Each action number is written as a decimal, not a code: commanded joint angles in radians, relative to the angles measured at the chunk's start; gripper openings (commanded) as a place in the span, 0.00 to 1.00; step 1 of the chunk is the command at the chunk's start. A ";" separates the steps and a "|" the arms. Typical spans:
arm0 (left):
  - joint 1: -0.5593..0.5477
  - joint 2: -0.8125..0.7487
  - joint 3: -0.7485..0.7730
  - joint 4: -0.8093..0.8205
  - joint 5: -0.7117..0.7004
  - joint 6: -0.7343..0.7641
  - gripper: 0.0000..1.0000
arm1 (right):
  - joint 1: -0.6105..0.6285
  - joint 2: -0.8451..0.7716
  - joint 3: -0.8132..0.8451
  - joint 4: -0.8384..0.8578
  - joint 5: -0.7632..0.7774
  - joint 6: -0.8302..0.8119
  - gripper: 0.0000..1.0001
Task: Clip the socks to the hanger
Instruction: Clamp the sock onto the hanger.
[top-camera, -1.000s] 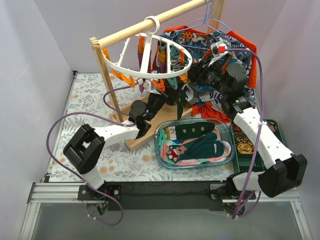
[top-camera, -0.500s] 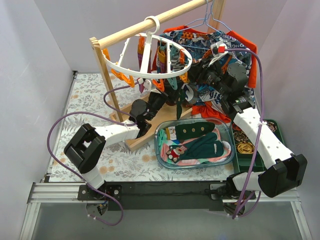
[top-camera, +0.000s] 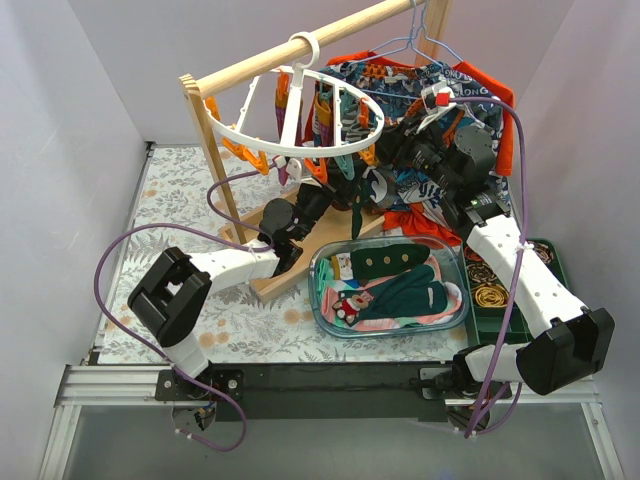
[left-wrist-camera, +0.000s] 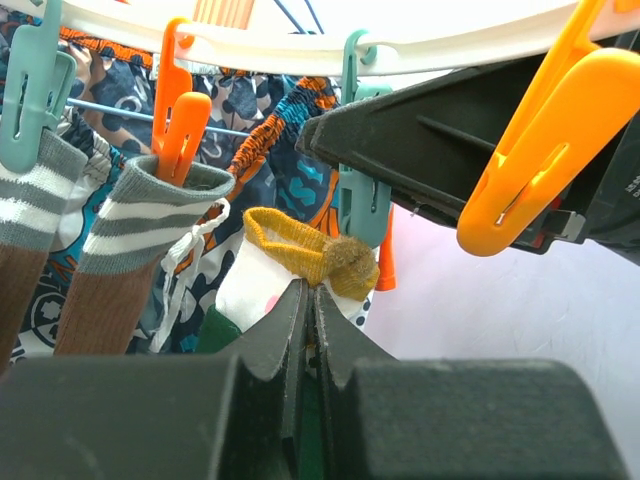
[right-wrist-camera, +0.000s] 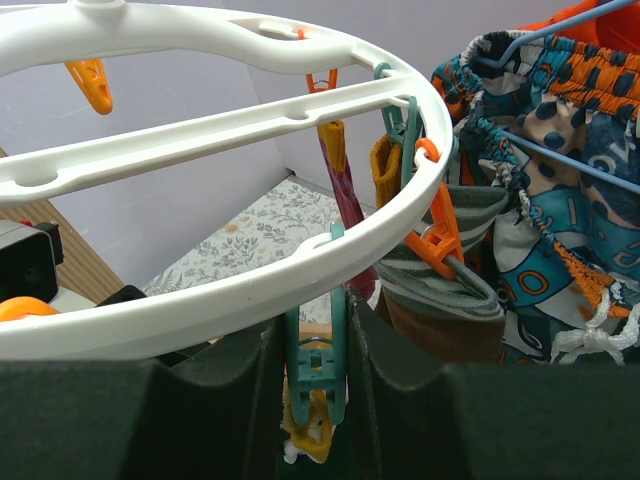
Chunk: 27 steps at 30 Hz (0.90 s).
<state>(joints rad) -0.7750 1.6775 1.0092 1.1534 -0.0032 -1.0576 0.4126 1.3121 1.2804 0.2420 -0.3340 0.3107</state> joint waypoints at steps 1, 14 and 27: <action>0.003 -0.042 0.000 0.039 0.002 -0.018 0.00 | 0.011 0.009 -0.004 0.002 0.016 0.013 0.01; 0.003 -0.025 0.045 0.020 0.002 -0.035 0.00 | 0.011 0.007 -0.013 0.006 0.006 0.021 0.01; 0.003 -0.042 0.034 0.028 0.002 -0.064 0.00 | 0.009 0.001 -0.035 0.016 0.024 0.022 0.01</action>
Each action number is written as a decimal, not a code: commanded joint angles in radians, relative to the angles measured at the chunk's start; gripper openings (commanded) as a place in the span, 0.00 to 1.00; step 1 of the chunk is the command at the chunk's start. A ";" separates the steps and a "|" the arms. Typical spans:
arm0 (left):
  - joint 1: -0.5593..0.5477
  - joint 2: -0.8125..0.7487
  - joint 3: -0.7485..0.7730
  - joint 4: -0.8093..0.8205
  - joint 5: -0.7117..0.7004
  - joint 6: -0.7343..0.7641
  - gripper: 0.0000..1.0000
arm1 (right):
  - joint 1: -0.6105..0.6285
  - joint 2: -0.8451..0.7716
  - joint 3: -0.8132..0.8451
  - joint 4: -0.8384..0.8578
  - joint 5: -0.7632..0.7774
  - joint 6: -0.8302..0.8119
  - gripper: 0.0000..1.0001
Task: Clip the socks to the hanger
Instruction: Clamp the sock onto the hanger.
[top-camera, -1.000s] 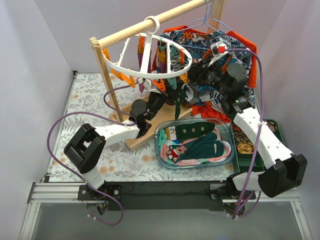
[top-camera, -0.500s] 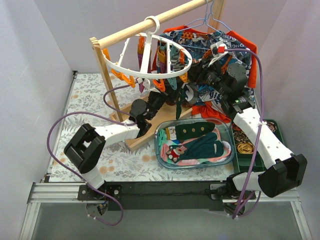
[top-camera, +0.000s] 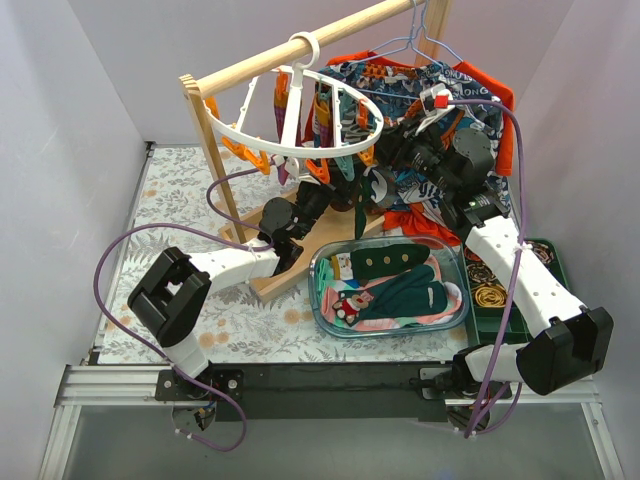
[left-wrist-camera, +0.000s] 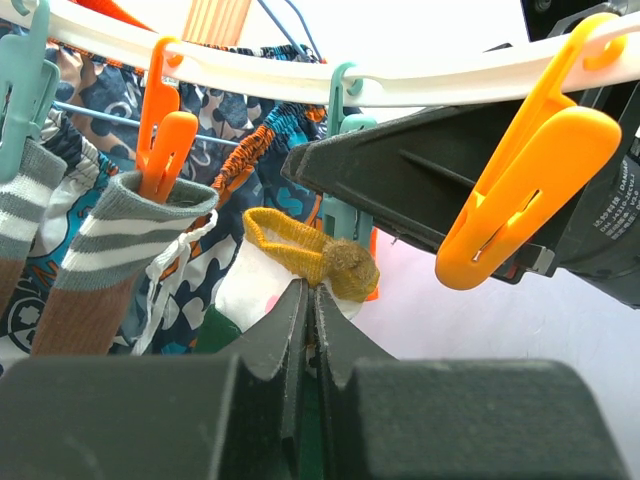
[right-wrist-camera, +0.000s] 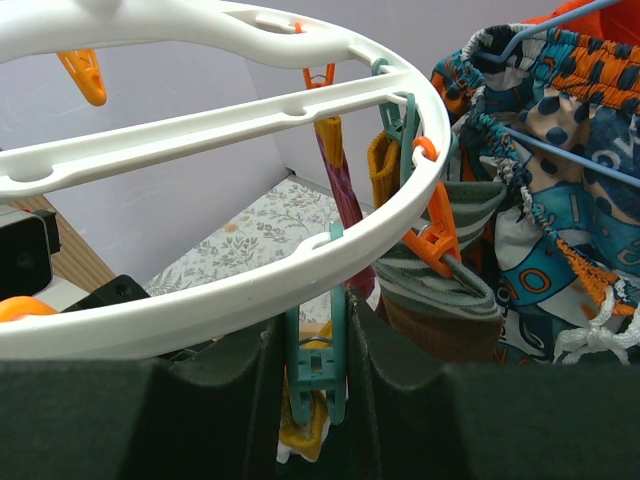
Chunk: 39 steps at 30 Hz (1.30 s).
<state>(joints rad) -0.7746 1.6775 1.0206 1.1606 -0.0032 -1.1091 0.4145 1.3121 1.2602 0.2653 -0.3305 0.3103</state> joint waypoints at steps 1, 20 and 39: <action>0.003 -0.047 0.021 0.021 0.002 -0.015 0.00 | 0.007 0.004 -0.015 -0.008 0.018 0.026 0.01; 0.005 -0.065 0.013 0.007 0.040 -0.038 0.00 | 0.007 -0.016 -0.030 0.008 0.036 0.027 0.09; 0.003 -0.127 -0.070 -0.056 0.034 -0.012 0.44 | -0.010 -0.189 -0.107 -0.066 0.110 -0.057 0.70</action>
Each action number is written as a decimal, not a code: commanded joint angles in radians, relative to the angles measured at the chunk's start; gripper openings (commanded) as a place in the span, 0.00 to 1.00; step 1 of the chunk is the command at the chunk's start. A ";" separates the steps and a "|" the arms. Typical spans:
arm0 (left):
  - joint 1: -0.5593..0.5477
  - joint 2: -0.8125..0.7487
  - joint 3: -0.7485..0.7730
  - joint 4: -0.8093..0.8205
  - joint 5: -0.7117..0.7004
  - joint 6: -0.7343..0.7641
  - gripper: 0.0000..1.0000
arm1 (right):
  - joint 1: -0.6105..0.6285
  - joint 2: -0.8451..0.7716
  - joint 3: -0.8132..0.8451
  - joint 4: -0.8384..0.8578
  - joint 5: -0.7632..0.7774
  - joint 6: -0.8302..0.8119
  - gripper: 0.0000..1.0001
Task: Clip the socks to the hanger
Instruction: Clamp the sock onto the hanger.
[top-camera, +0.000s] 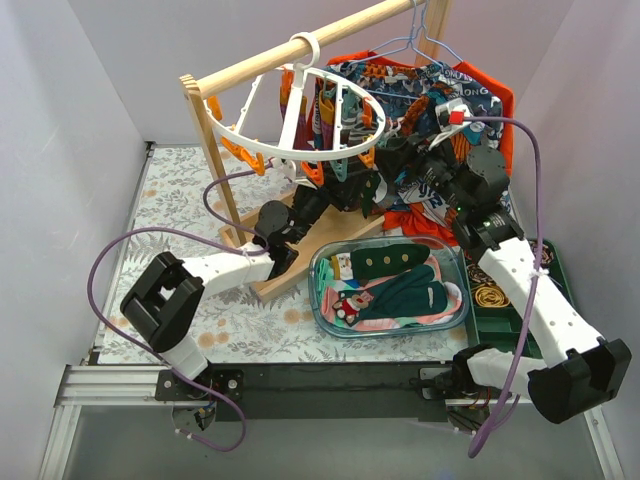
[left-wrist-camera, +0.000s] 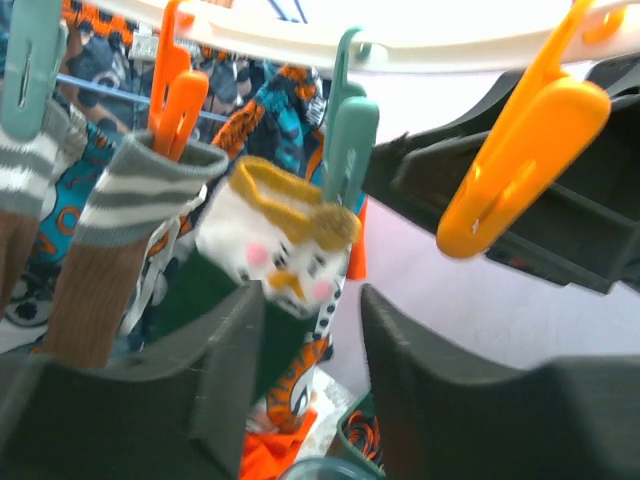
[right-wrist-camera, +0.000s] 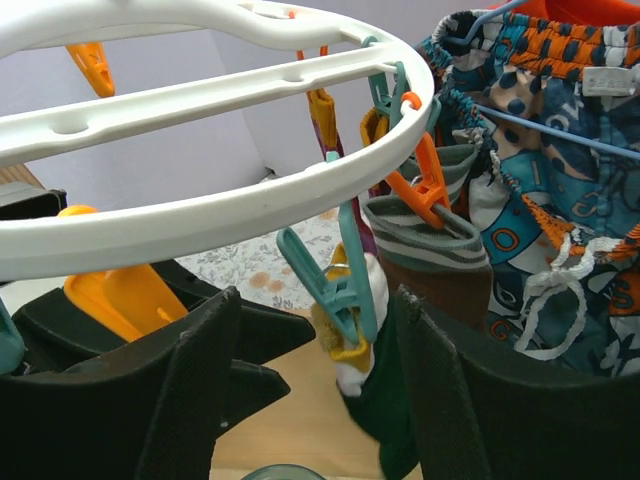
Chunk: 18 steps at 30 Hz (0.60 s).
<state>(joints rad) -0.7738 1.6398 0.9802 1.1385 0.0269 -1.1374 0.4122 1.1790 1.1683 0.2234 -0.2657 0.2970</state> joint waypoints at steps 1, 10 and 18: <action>0.002 -0.097 -0.037 -0.040 0.002 0.018 0.49 | -0.007 -0.067 -0.018 -0.045 0.045 -0.058 0.71; 0.001 -0.234 -0.162 -0.169 -0.002 0.007 0.63 | -0.009 -0.200 -0.007 -0.252 0.060 -0.133 0.69; -0.018 -0.434 -0.184 -0.531 -0.105 0.008 0.73 | -0.007 -0.217 0.109 -0.364 -0.058 -0.156 0.68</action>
<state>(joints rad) -0.7811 1.3094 0.7933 0.8410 -0.0025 -1.1381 0.4072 0.9592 1.1862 -0.0990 -0.2413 0.1707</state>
